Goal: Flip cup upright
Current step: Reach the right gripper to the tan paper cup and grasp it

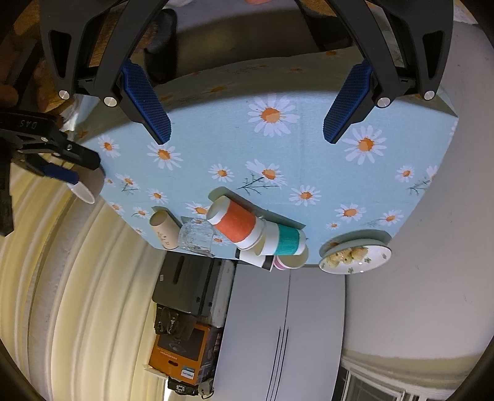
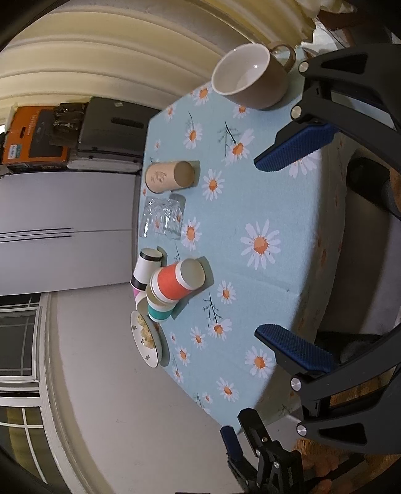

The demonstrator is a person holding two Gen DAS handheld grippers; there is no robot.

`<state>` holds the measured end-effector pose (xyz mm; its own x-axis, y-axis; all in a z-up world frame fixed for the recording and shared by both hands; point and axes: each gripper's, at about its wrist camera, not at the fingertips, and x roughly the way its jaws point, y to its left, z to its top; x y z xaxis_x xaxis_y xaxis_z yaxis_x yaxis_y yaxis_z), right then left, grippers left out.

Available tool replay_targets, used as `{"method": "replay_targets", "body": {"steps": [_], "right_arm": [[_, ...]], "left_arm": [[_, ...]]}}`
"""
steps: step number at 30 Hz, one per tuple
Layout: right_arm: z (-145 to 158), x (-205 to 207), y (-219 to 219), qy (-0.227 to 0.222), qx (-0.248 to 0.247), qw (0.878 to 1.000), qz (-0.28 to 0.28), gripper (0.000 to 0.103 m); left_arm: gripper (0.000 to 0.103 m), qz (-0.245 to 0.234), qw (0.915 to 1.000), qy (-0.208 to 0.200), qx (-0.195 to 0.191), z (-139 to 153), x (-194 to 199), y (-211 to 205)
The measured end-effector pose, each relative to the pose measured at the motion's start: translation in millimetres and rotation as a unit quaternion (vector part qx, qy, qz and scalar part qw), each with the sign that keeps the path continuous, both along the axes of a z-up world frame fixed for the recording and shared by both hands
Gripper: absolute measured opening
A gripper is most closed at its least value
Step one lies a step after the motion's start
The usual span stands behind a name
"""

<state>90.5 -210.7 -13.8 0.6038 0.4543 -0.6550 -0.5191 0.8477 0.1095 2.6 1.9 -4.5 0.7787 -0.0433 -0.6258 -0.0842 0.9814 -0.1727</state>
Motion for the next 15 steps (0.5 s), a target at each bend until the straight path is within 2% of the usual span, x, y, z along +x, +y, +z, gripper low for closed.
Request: {"method": "replay_targets", "body": {"steps": [4, 7, 10, 15], "right_arm": [[3, 18, -6, 0.032, 0.017, 0.999, -0.003, 0.098], [9, 37, -6, 0.041, 0.014, 0.999, -0.003, 0.098], [16, 64, -3, 0.053, 0.01, 0.999, 0.006, 0.098], [21, 127, 0, 0.099, 0.009, 0.995, 0.006, 0.098]], "left_arm": [[0.096, -0.014, 0.9994, 0.01, -0.031, 5, 10, 5], [0.096, -0.019, 0.9973, 0.015, -0.069, 10, 23, 13], [0.096, -0.042, 0.9932, 0.003, -0.108, 18, 39, 16], [0.096, -0.062, 0.9855, -0.006, -0.158, 30, 72, 14]]}}
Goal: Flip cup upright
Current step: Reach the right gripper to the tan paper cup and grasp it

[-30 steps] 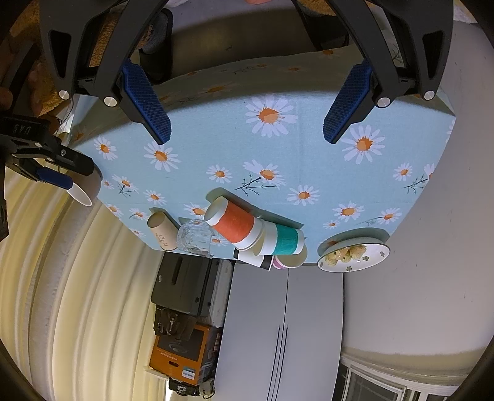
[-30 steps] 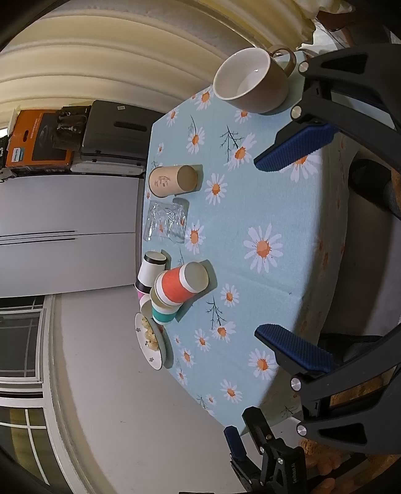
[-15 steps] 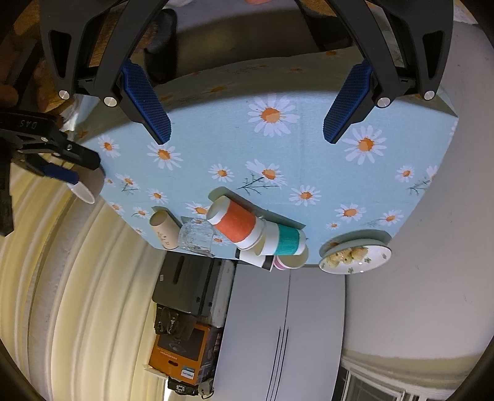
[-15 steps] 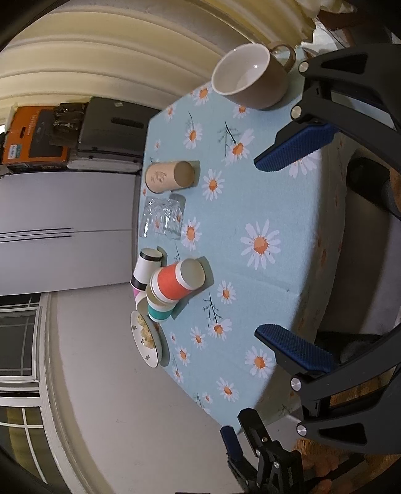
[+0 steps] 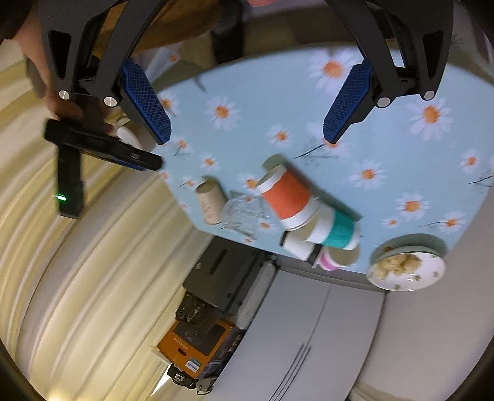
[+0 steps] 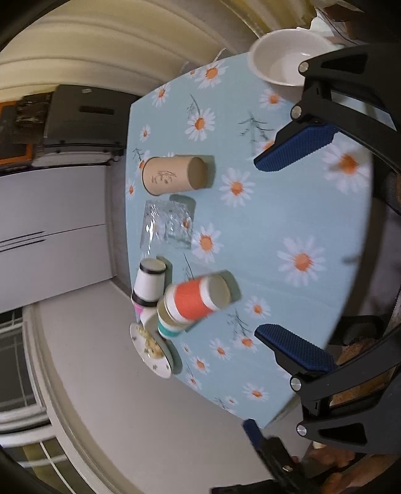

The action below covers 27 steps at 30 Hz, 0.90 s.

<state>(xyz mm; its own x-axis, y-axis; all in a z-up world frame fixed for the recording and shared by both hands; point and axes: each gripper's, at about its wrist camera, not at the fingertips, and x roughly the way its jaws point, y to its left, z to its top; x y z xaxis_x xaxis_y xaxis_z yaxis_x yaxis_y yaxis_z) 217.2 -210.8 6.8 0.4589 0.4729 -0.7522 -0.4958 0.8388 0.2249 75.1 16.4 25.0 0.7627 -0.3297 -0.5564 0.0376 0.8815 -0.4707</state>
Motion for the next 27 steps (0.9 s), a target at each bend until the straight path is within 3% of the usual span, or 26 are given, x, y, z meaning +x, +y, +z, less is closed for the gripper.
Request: {"method": "replay_targets", "body": {"steps": [3, 4, 9, 13, 16, 19, 27], "right_arm": [[3, 42, 0, 0.026, -0.004, 1.0, -0.009, 0.096], [2, 59, 0, 0.039, -0.008, 0.999, -0.013, 0.09], [-7, 116, 8, 0.087, -0.04, 0.995, -0.015, 0.081], [-26, 153, 20, 0.139, -0.086, 0.987, -0.001, 0.076], [-34, 174, 27, 0.152, -0.119, 0.981, -0.005, 0.076], [-44, 192, 33, 0.167, -0.145, 0.975, -0.01, 0.067], [-62, 218, 40, 0.206, -0.171, 0.963, -0.022, 0.062]], "left_arm": [[0.096, -0.011, 0.9992, 0.002, -0.038, 1, 21, -3], [0.096, -0.019, 0.9983, 0.005, -0.055, -2, 29, -4], [0.096, -0.039, 0.9939, 0.046, -0.092, -27, 62, -9], [0.096, -0.053, 0.9944, 0.064, -0.065, -43, 76, -18], [0.096, -0.064, 0.995, 0.067, -0.036, -49, 77, -27], [0.096, -0.073, 0.9943, 0.068, -0.037, -51, 78, -32], [0.096, -0.067, 0.994, 0.075, -0.044, -52, 79, -30]]}}
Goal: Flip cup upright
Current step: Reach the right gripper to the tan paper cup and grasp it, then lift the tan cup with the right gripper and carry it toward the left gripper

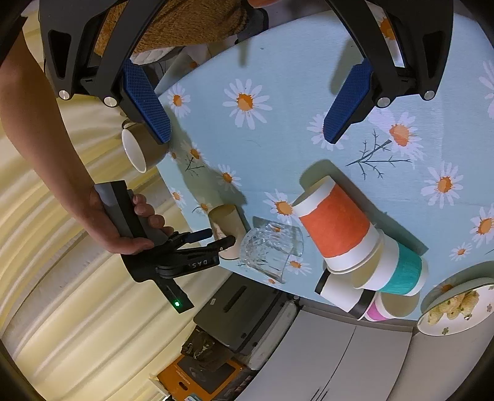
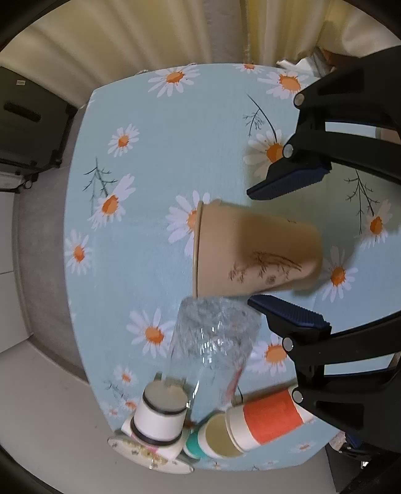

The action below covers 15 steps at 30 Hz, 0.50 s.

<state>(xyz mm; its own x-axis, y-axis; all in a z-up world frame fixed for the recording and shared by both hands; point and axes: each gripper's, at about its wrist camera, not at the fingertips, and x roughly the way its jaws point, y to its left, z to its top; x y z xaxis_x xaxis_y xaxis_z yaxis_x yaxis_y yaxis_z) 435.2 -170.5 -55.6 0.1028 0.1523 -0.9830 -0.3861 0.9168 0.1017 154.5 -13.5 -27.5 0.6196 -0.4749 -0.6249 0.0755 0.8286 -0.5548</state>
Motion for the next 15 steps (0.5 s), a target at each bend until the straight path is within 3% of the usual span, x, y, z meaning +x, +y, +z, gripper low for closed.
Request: {"method": "replay_targets", "body": {"steps": [7, 15], "right_arm": [[-4, -1, -2, 0.007, 0.011, 1.0, -0.01, 0.056], [23, -32, -18, 0.005, 0.037, 0.999, -0.019, 0.056]], "left_arm": [[0.096, 0.01, 0.9999, 0.006, 0.009, -1, -1, 0], [0.096, 0.018, 0.9998, -0.004, 0.003, 6, -12, 7]]}}
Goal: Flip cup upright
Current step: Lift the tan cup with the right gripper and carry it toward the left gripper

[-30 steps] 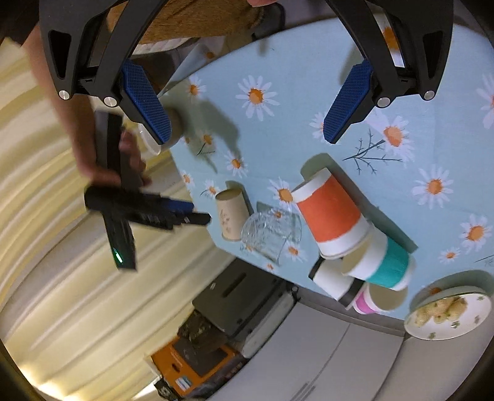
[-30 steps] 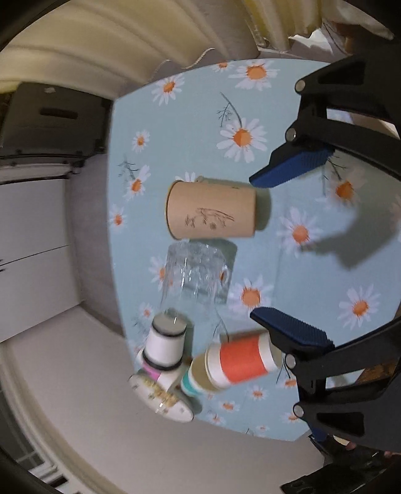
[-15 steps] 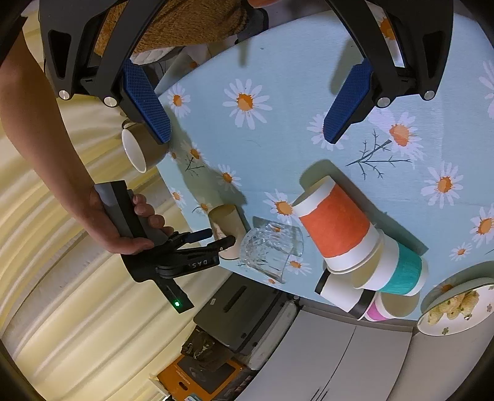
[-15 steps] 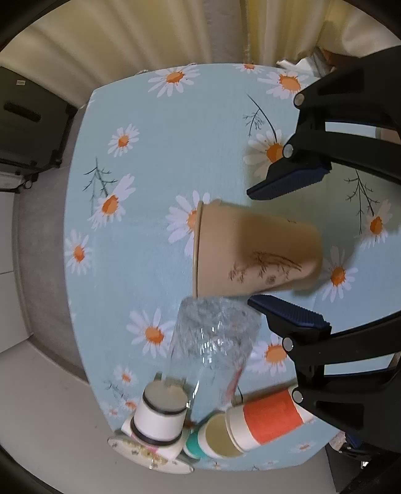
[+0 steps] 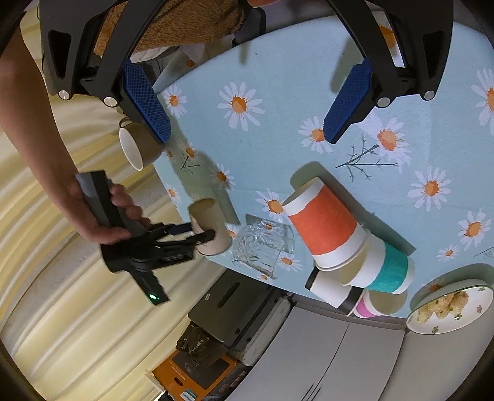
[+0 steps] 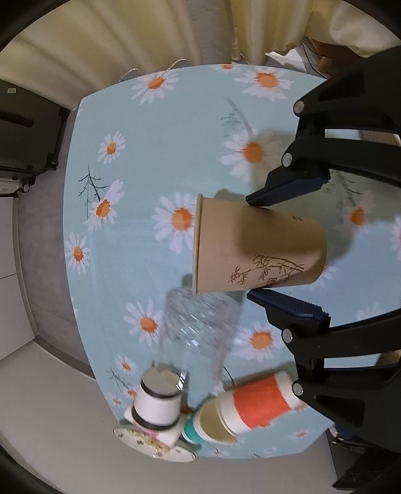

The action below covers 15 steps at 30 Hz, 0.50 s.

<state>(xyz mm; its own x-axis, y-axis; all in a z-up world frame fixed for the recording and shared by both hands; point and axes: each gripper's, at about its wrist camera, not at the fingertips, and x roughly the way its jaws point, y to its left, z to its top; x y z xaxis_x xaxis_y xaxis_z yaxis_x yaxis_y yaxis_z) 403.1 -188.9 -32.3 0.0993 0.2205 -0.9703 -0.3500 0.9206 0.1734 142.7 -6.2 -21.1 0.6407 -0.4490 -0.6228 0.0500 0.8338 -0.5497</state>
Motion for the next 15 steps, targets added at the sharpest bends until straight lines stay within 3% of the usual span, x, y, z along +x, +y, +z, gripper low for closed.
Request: {"method": "replay_targets", "body": {"steps": [11, 15], "right_arm": [[6, -109, 22, 0.031, 0.069, 0.996, 0.056, 0.056], [-5, -137, 40, 0.047, 0.096, 0.992, 0.062, 0.056]], "left_arm": [[0.096, 0.036, 0.9992, 0.01, 0.013, 3, -31, 21], [0.096, 0.05, 0.9976, 0.019, 0.045, 4, -44, 25]]}}
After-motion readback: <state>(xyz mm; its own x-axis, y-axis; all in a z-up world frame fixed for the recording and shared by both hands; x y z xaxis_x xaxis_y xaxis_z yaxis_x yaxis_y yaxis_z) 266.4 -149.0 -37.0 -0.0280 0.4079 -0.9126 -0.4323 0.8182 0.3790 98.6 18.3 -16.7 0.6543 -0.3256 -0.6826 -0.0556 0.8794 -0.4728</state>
